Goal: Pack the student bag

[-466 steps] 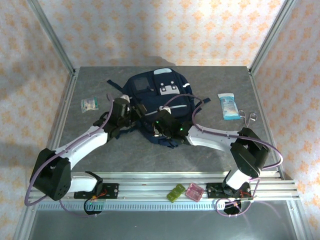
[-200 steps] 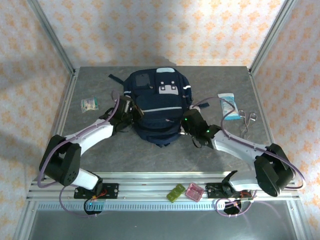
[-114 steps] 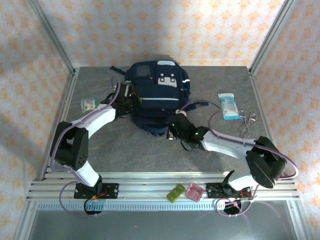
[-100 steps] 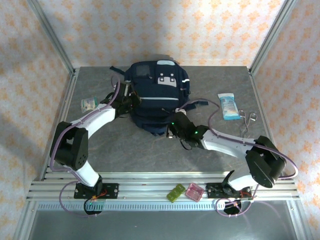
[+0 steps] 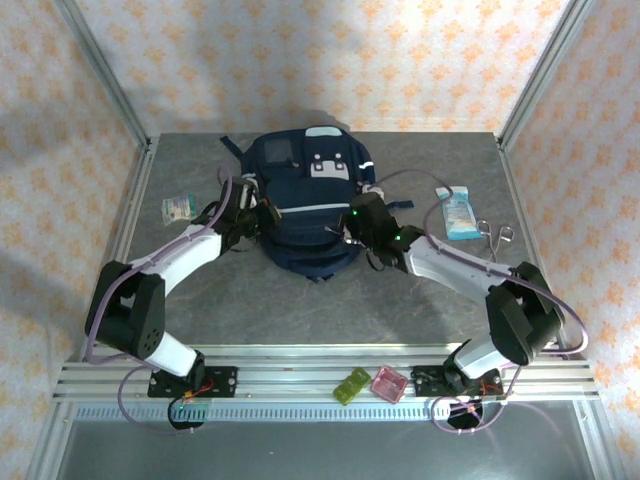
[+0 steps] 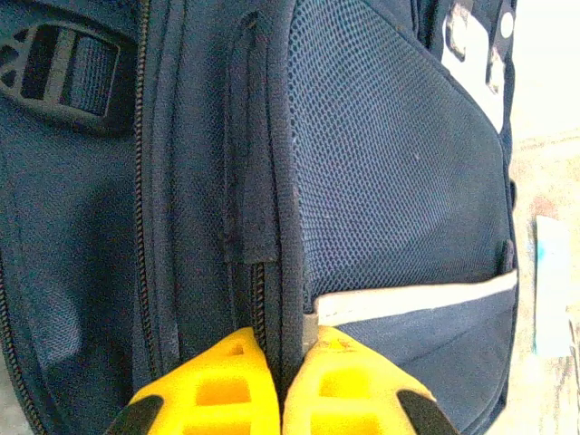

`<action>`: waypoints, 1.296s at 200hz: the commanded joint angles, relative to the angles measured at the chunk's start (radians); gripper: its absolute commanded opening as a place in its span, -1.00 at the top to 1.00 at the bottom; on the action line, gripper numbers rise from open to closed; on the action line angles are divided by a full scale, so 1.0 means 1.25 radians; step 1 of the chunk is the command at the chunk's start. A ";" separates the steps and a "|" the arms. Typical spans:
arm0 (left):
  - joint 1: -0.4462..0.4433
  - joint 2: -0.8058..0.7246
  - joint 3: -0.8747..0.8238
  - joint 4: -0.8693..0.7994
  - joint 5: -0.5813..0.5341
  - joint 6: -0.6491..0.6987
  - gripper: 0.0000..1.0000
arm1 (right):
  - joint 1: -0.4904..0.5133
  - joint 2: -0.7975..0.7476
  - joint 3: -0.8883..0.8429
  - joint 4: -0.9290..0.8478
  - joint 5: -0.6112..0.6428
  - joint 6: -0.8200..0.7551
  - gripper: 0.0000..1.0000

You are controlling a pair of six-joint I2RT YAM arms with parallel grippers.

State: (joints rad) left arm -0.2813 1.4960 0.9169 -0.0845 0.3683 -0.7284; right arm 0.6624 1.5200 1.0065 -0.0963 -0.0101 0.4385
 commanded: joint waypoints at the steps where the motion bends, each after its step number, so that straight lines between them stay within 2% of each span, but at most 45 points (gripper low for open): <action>1: -0.005 -0.067 -0.040 0.016 0.081 0.035 1.00 | -0.025 0.082 0.069 -0.005 0.038 -0.043 0.57; 27: -0.006 -0.107 -0.073 0.005 0.056 0.044 1.00 | -0.045 0.208 0.162 -0.065 0.023 -0.055 0.63; 48: -0.003 -0.105 -0.061 0.001 0.023 0.056 1.00 | -0.045 0.251 0.159 -0.088 0.012 -0.050 0.72; 94: 0.035 -0.005 0.051 0.003 -0.064 0.071 1.00 | -0.007 0.173 0.000 -0.061 -0.037 0.015 0.79; 118: 0.049 0.059 0.126 0.002 -0.083 0.067 1.00 | 0.029 0.145 -0.036 -0.031 -0.057 0.047 0.79; 130: 0.049 0.079 0.154 -0.016 -0.084 0.060 0.57 | 0.032 0.140 -0.032 -0.022 -0.059 0.059 0.75; 141: 0.048 0.077 0.148 -0.016 -0.071 0.044 0.31 | 0.032 0.134 -0.022 -0.020 -0.051 0.065 0.69; 166: 0.037 0.008 0.063 -0.006 -0.076 -0.008 -0.01 | 0.032 0.113 -0.003 -0.009 -0.053 0.065 0.57; 191: -0.004 -0.103 -0.053 0.017 -0.103 -0.096 -0.17 | 0.032 0.100 0.003 -0.006 -0.057 0.062 0.49; 214: -0.065 -0.173 -0.123 0.036 -0.146 -0.185 -0.23 | 0.032 0.090 -0.010 0.007 -0.060 0.064 0.45; 259: -0.141 -0.146 -0.147 0.095 -0.182 -0.305 -0.27 | 0.032 0.079 -0.029 0.028 -0.070 0.070 0.42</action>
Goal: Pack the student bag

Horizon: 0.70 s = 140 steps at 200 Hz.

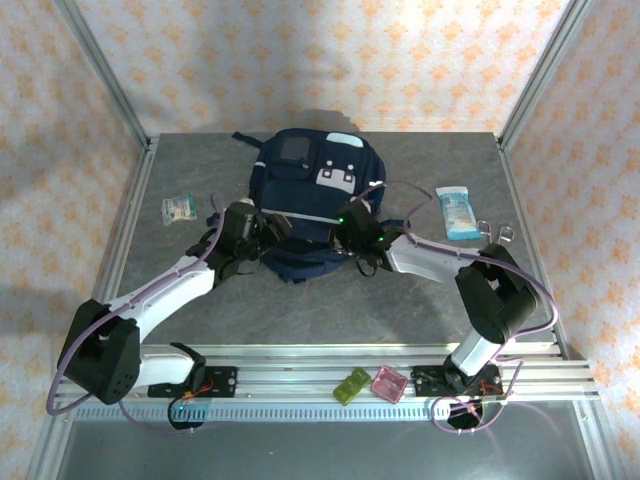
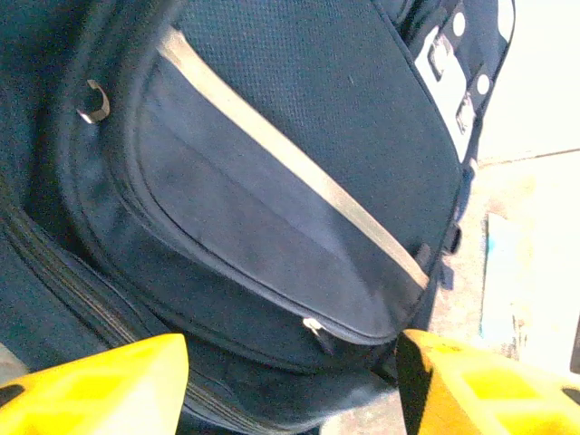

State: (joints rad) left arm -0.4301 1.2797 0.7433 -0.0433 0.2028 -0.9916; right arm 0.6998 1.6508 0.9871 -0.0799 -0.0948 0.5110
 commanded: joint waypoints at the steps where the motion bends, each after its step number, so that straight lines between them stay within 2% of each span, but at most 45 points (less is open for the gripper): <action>1: -0.023 0.030 -0.007 0.062 -0.051 -0.095 -0.27 | 0.002 -0.025 -0.014 0.016 -0.002 0.012 0.42; 24: -0.038 0.079 0.010 0.086 -0.078 -0.102 -0.34 | 0.002 -0.030 -0.023 0.026 -0.006 0.016 0.42; 76: -0.045 0.208 0.064 0.137 -0.054 -0.122 -0.35 | 0.002 -0.027 -0.040 0.043 -0.016 0.028 0.42; 93: -0.054 0.228 0.075 0.136 -0.088 -0.119 -0.35 | 0.003 -0.029 -0.043 0.047 -0.020 0.031 0.42; 140: -0.055 0.274 0.095 0.175 -0.152 -0.108 -0.13 | 0.011 -0.033 -0.059 0.052 -0.023 0.039 0.42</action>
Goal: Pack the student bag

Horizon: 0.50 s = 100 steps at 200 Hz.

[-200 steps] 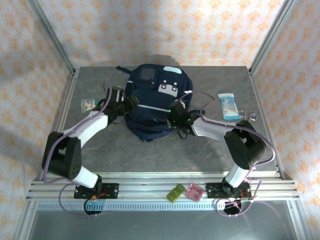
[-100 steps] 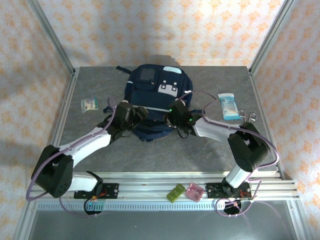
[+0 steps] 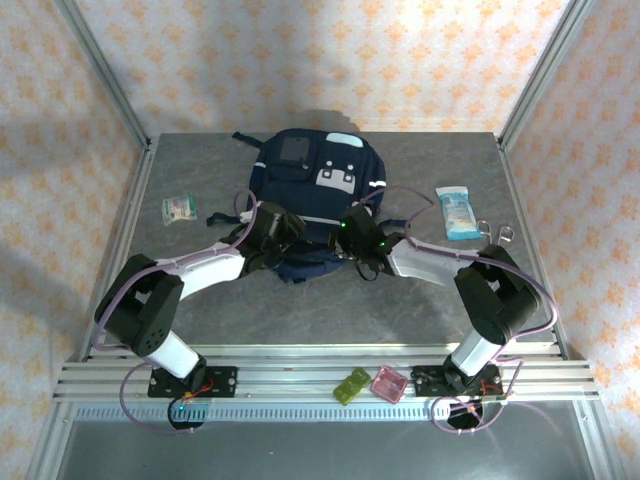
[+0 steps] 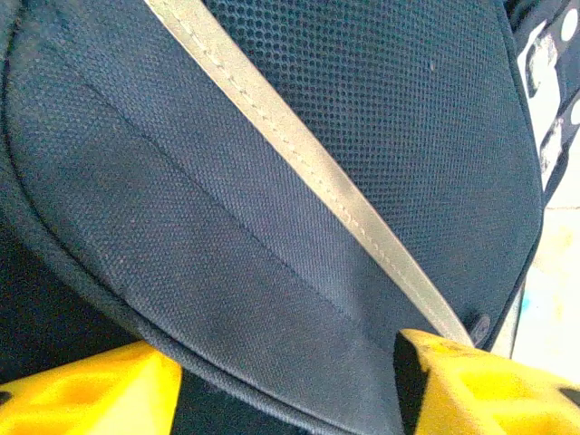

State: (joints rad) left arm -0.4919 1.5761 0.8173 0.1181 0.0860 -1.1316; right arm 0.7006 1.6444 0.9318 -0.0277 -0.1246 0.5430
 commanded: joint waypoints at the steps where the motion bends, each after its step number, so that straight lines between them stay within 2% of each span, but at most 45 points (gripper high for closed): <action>1: -0.005 0.039 0.037 0.047 -0.060 0.004 -0.13 | 0.010 -0.028 -0.016 0.010 0.001 0.014 0.42; 26: -0.005 0.090 0.066 0.061 -0.063 0.009 -0.27 | 0.010 -0.034 -0.025 0.010 0.000 0.017 0.43; 41: -0.005 0.112 0.076 0.076 -0.058 0.007 -0.22 | 0.010 -0.040 -0.029 0.009 0.002 0.020 0.43; 50: -0.006 0.119 0.082 0.076 -0.064 0.006 -0.02 | 0.011 -0.047 -0.033 0.008 0.005 0.021 0.43; 61: -0.005 0.122 0.086 0.078 -0.066 0.007 0.42 | 0.012 -0.055 -0.038 0.007 0.007 0.021 0.43; 76: -0.005 0.122 0.096 0.075 -0.055 0.014 0.83 | 0.011 -0.068 -0.046 0.002 0.014 0.019 0.43; 86: -0.003 0.120 0.106 0.065 -0.042 0.017 1.00 | 0.011 -0.080 -0.051 -0.002 0.020 0.014 0.43; 100: 0.000 0.109 0.116 0.057 -0.023 0.021 1.00 | 0.011 -0.100 -0.059 -0.009 0.029 0.008 0.43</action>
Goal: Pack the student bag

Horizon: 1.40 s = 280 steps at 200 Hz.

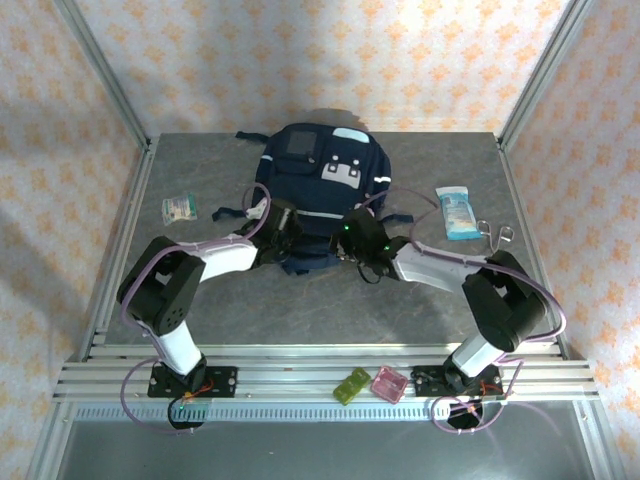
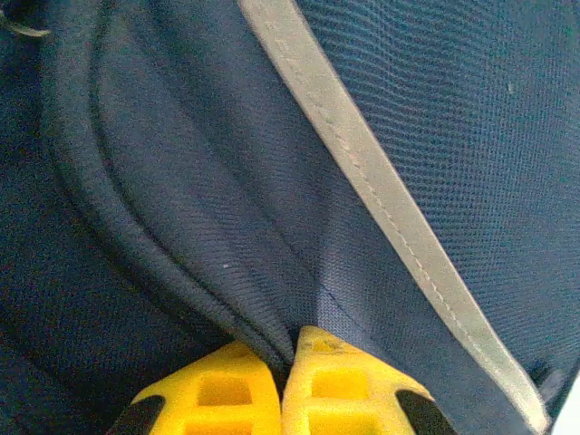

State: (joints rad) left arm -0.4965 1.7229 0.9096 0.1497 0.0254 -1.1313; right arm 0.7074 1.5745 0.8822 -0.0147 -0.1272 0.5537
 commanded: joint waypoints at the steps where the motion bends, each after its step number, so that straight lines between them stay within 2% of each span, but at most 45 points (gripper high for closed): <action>1: 0.004 -0.010 0.043 0.031 0.027 0.021 1.00 | 0.006 -0.046 -0.020 -0.020 0.034 -0.002 0.43; 39: 0.011 -0.071 0.074 -0.001 0.079 0.031 1.00 | 0.006 -0.134 -0.060 -0.001 0.039 -0.039 0.43; 71: 0.013 -0.114 0.105 -0.018 0.123 0.030 1.00 | 0.011 -0.154 -0.060 0.048 -0.015 -0.064 0.43; 99: 0.013 -0.142 0.116 -0.013 0.133 0.018 1.00 | 0.021 -0.114 -0.051 0.102 -0.044 -0.061 0.46; 132: 0.013 -0.150 0.120 0.009 0.154 -0.004 1.00 | 0.026 -0.036 -0.062 0.172 -0.037 -0.062 0.60; 158: 0.013 -0.157 0.122 0.022 0.168 -0.017 1.00 | 0.029 0.020 -0.064 0.173 -0.021 -0.059 0.64; 181: 0.013 -0.169 0.117 0.028 0.173 -0.020 1.00 | 0.029 0.018 -0.071 0.159 -0.005 -0.063 0.63; 223: 0.013 -0.184 0.109 0.032 0.187 -0.014 1.00 | 0.029 -0.091 -0.060 0.093 0.017 -0.098 0.45; 250: 0.016 -0.191 0.101 0.033 0.193 -0.013 1.00 | 0.026 -0.182 -0.061 0.064 0.028 -0.119 0.10; 261: 0.016 -0.192 0.097 0.036 0.198 -0.013 1.00 | 0.019 -0.189 -0.048 0.050 0.022 -0.121 0.00; 280: 0.018 -0.192 0.098 0.038 0.203 -0.015 1.00 | 0.004 -0.166 -0.011 0.026 0.001 -0.135 -0.03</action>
State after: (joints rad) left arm -0.4767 1.5562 1.0016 0.0795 0.2329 -1.1553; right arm 0.7330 1.3407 0.8162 0.0856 -0.1314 0.4213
